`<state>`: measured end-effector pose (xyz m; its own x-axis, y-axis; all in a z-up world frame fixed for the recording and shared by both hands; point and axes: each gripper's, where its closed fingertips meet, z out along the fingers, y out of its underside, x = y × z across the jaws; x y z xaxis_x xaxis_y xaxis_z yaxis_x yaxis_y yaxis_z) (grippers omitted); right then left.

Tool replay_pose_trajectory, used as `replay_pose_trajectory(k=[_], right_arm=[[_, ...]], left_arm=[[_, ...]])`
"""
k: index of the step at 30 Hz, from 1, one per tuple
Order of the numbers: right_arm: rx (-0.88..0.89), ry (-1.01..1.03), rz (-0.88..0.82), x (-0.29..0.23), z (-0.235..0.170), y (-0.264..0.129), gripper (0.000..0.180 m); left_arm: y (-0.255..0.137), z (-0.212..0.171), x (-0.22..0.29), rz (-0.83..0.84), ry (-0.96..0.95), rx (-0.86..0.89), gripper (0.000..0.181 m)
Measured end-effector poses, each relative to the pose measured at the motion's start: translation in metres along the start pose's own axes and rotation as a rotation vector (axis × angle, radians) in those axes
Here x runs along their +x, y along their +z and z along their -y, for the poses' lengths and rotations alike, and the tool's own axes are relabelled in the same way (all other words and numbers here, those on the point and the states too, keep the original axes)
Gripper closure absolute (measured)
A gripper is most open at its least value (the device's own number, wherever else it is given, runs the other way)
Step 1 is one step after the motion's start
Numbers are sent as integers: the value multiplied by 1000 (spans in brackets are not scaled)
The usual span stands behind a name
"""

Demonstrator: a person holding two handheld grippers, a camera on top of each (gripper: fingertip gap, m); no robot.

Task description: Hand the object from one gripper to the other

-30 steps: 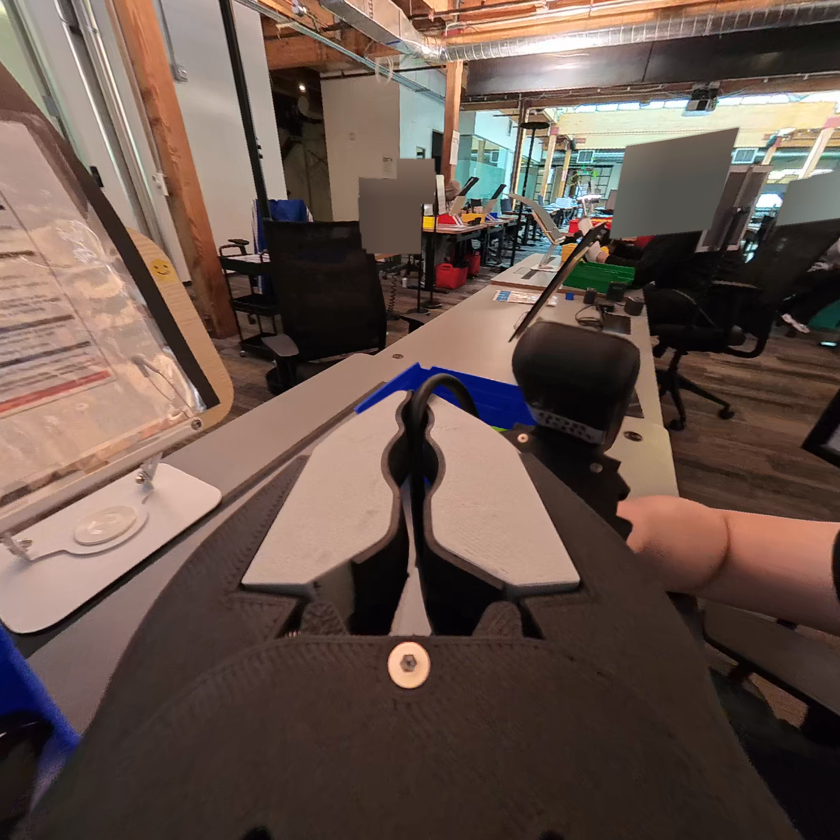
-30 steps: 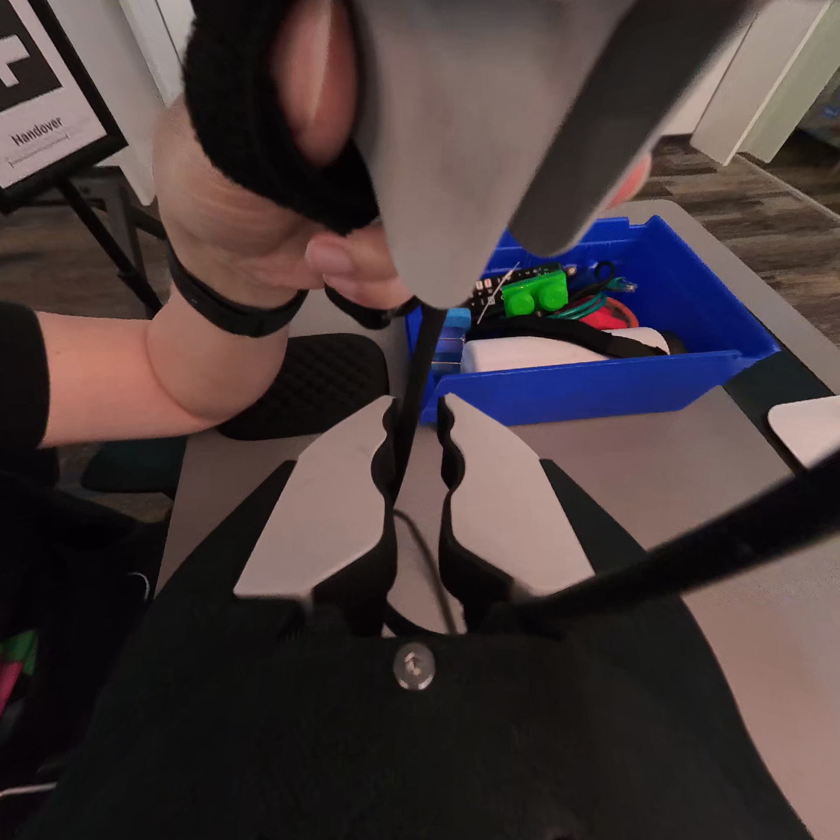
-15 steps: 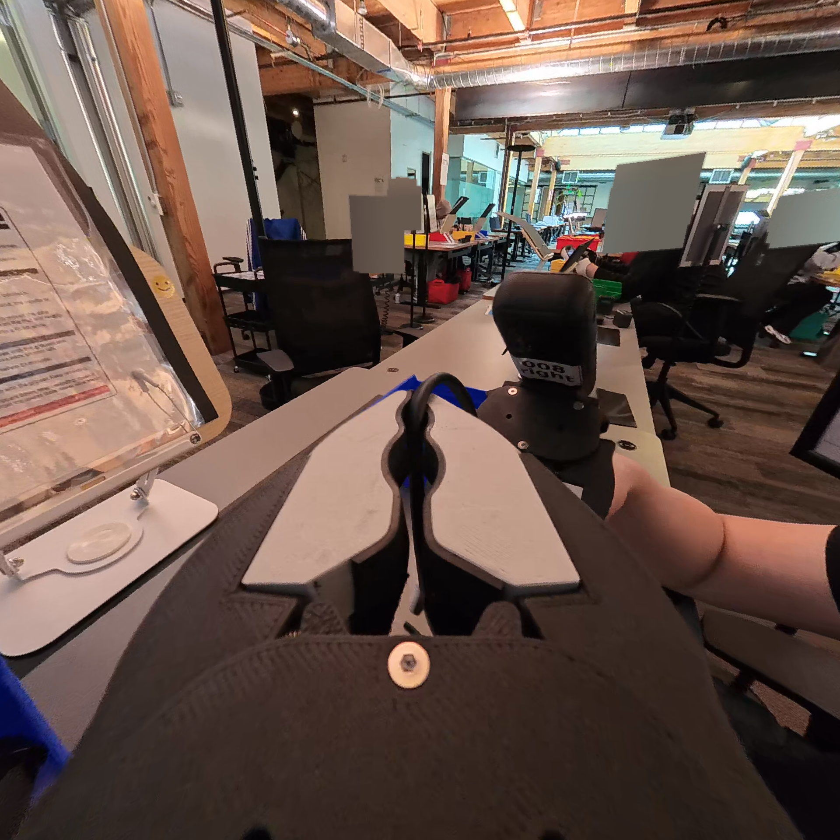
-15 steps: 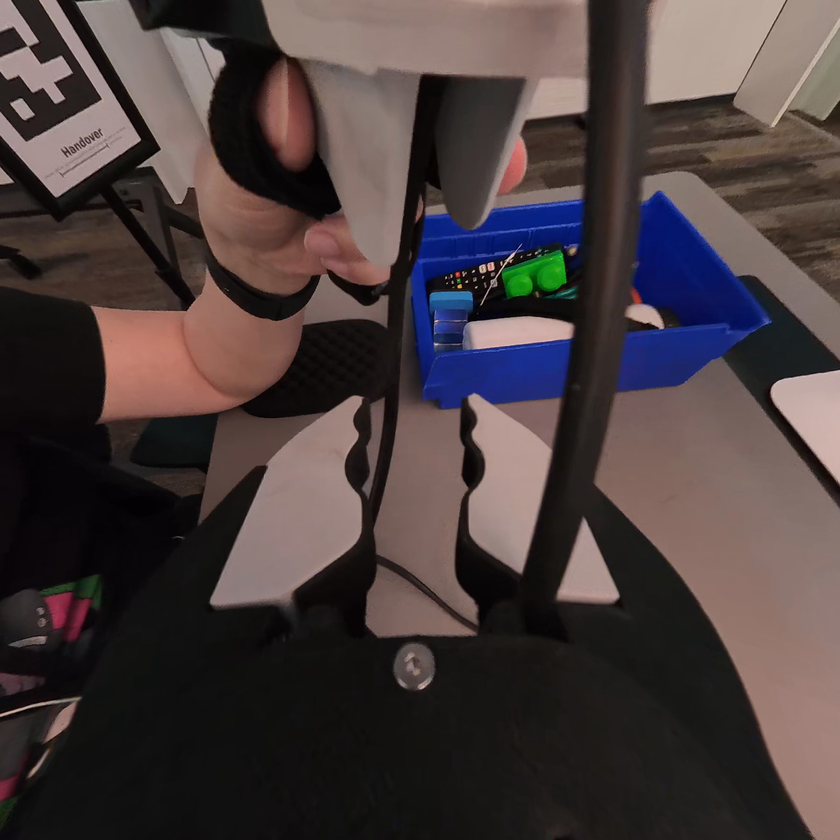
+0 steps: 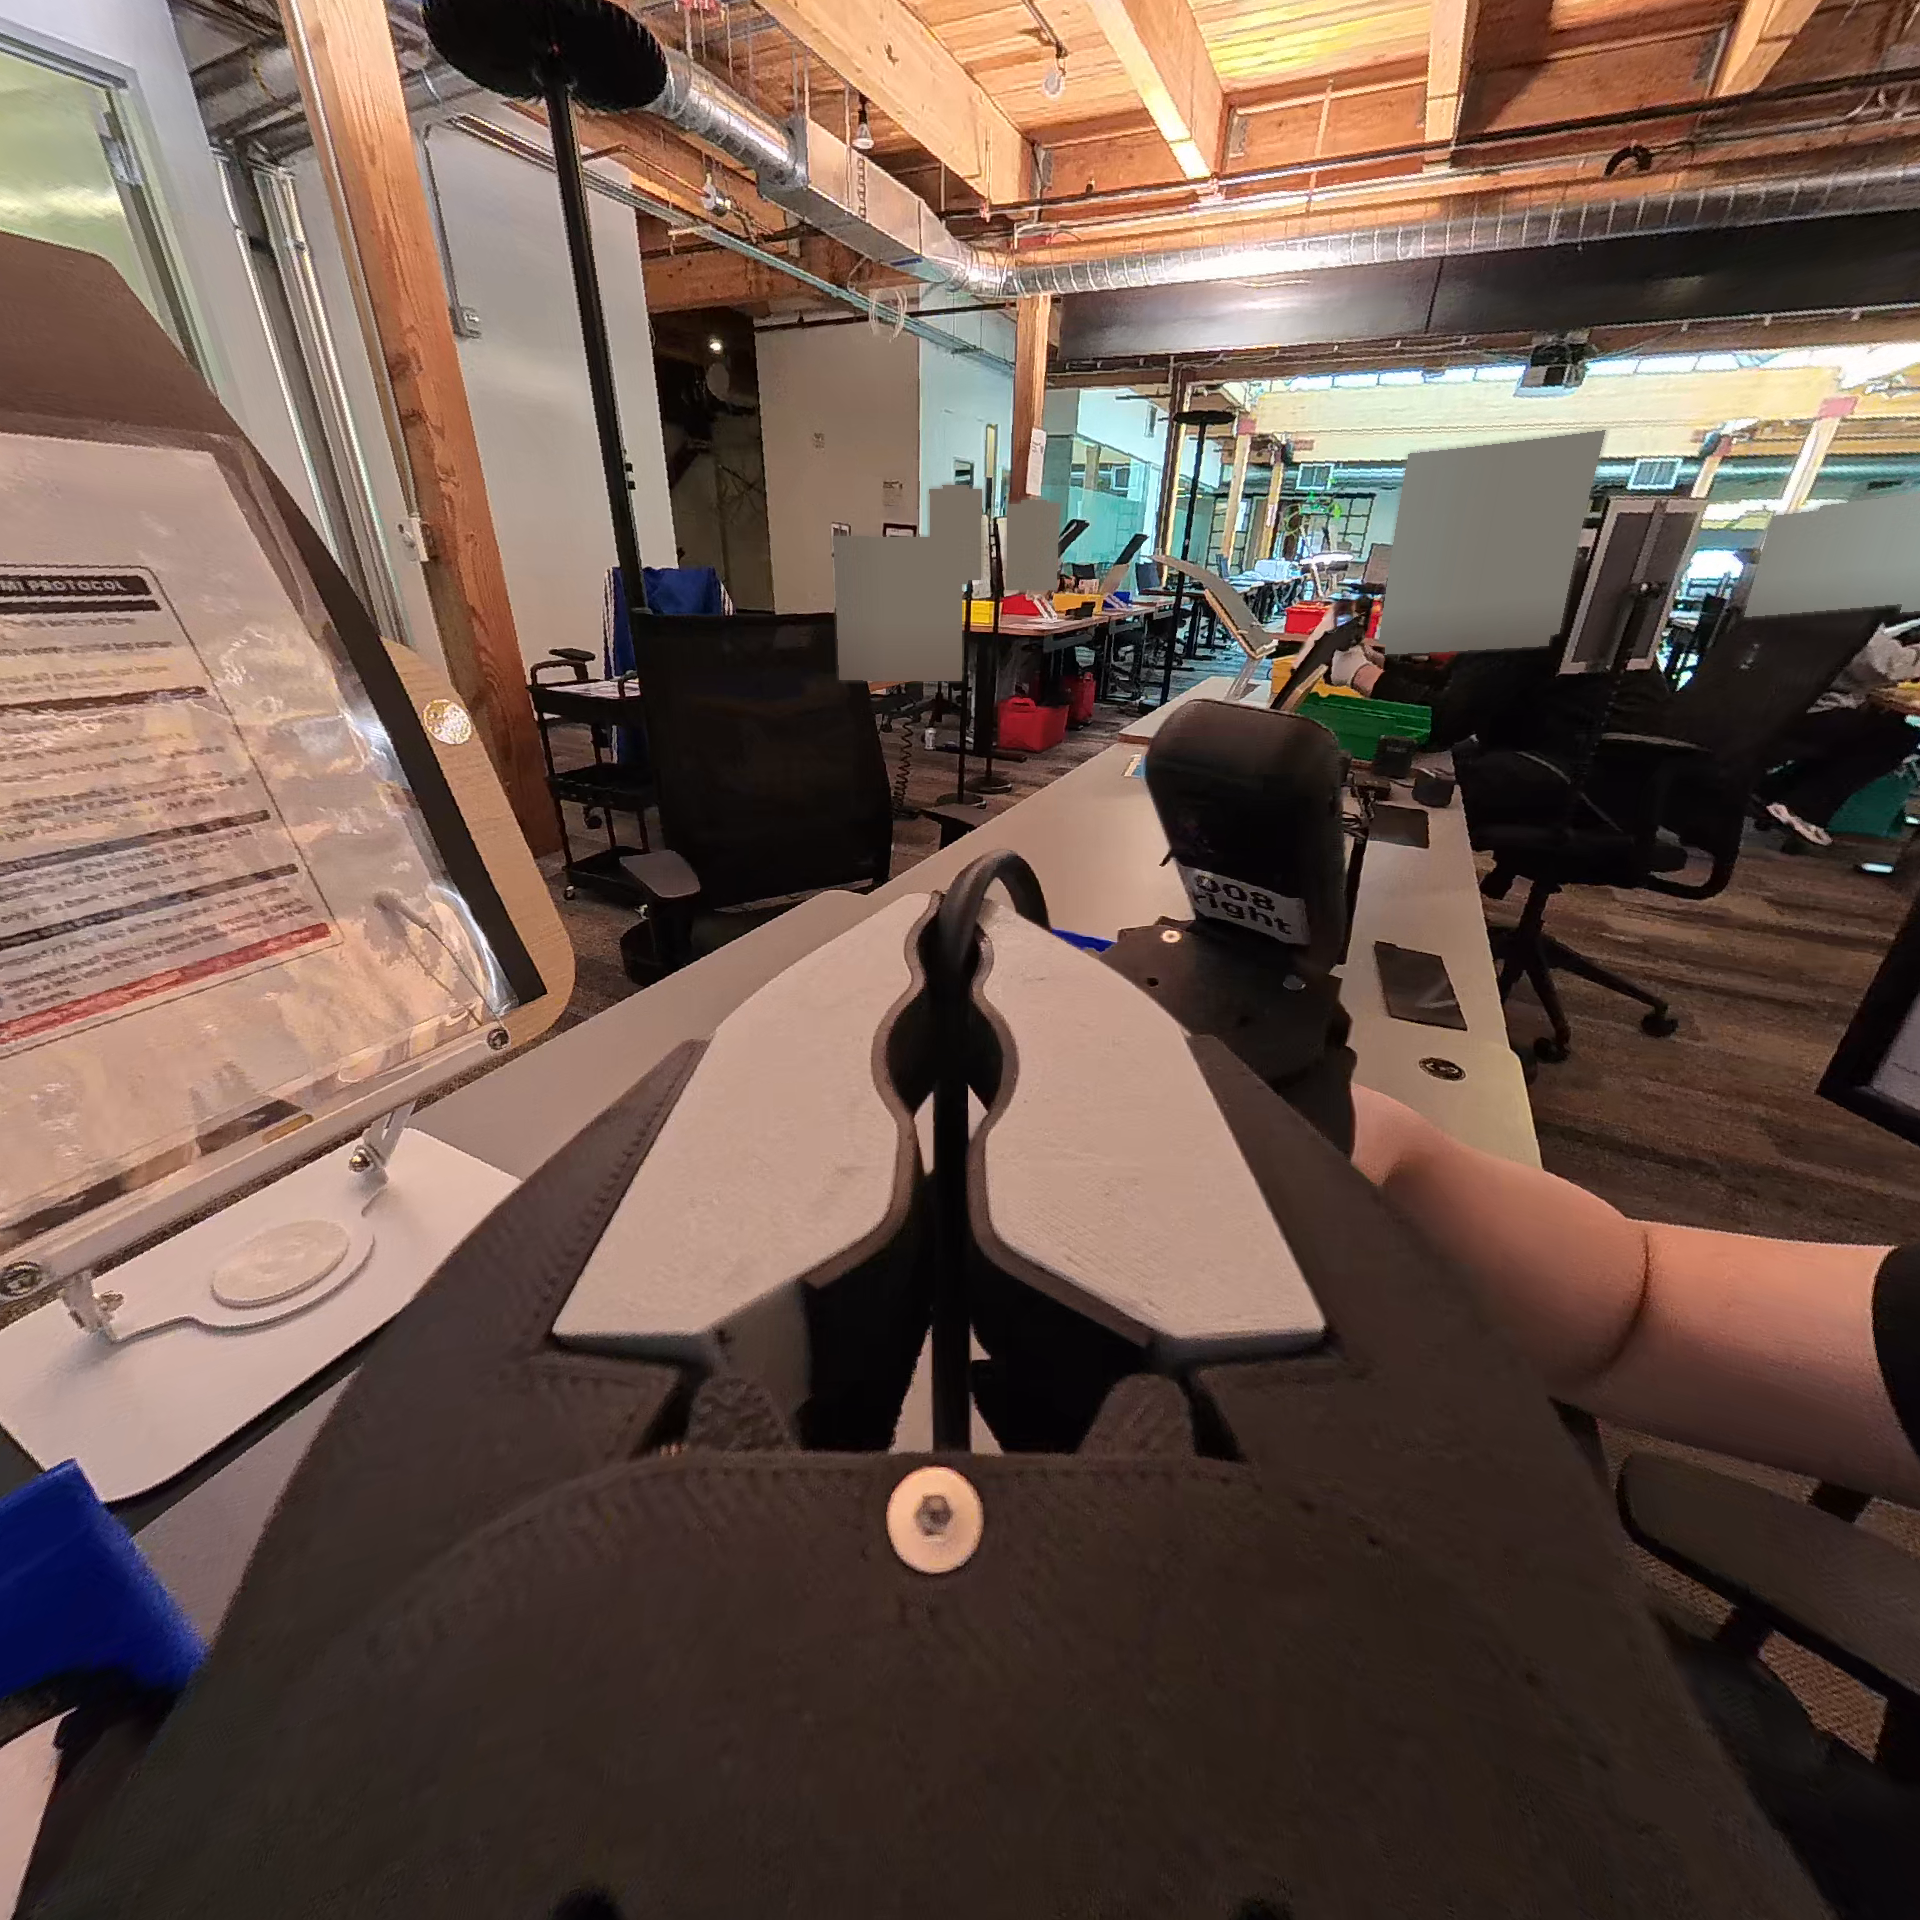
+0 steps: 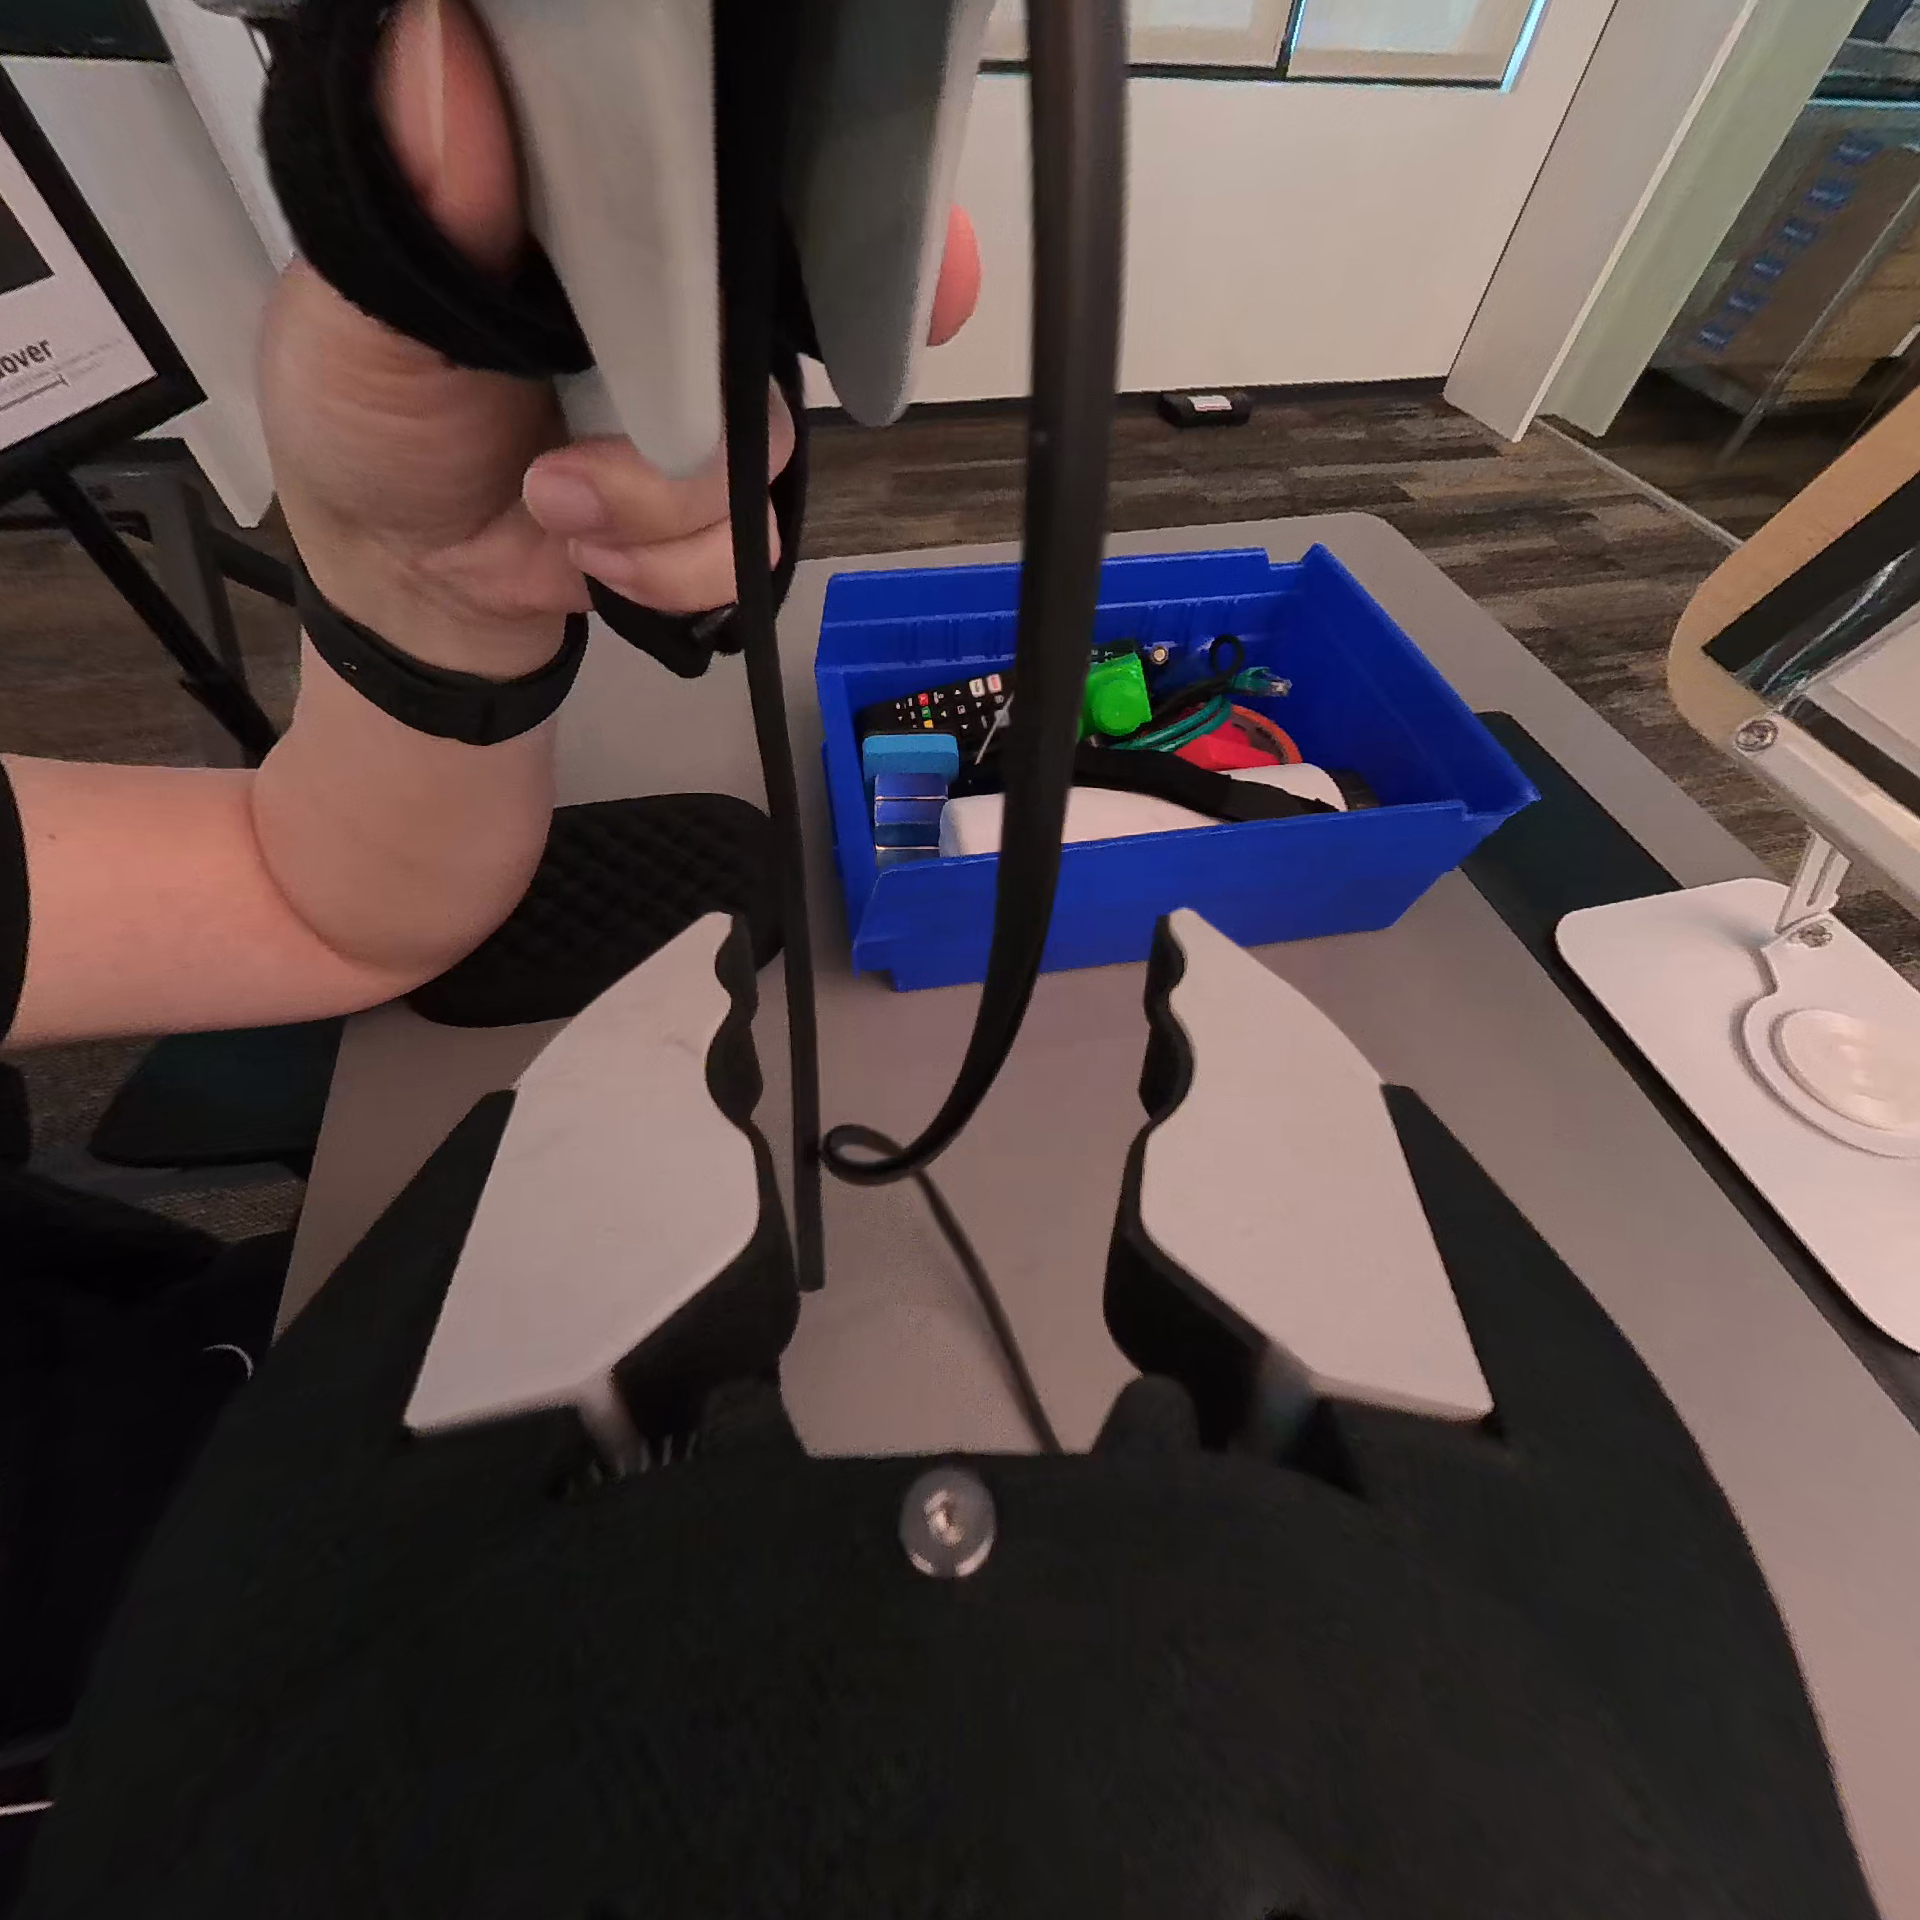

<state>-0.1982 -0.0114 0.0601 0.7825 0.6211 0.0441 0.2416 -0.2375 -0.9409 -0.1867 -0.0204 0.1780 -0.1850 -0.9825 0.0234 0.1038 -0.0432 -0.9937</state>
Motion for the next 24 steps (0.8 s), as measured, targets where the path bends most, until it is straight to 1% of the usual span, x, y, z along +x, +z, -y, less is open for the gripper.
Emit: replay_pose_trajectory(k=[3, 6, 8, 9, 12, 15, 18, 19, 21, 22, 24], right_arm=[[-32, 8, -56, 4, -1, -3, 113], [-55, 15, -154, 6, 2, -10, 112], [-37, 12, -188, 1, 8, -11, 111], [-28, 7, -211, 0, 9, -8, 109], [-49, -18, -279, 0, 2, 6, 92], [-31, 4, -288, -4, -3, 21, 87], [-42, -27, -353, -3, -6, 28, 85], [-42, -46, -371, -2, -6, 29, 87], [-25, -73, -392, -1, -4, 29, 104], [-20, -83, -401, 1, -3, 27, 116], [-18, -110, -383, 0, -2, 25, 153]], left_arm=[[-2, 1, -6, 26, -10, 7, 181], [-6, 3, -17, 83, -24, 20, 181], [-8, 5, -21, 104, -37, 35, 181], [-7, 5, -22, 108, -47, 42, 181], [-4, 3, -24, 130, -60, 48, 181], [1, -2, -24, 156, -66, 43, 181], [7, -8, -19, 152, -70, 23, 181], [9, -10, -17, 148, -68, 17, 181], [12, -12, -13, 136, -64, 2, 181], [13, -13, -11, 132, -63, -2, 181], [13, -13, -10, 123, -66, -2, 181]])
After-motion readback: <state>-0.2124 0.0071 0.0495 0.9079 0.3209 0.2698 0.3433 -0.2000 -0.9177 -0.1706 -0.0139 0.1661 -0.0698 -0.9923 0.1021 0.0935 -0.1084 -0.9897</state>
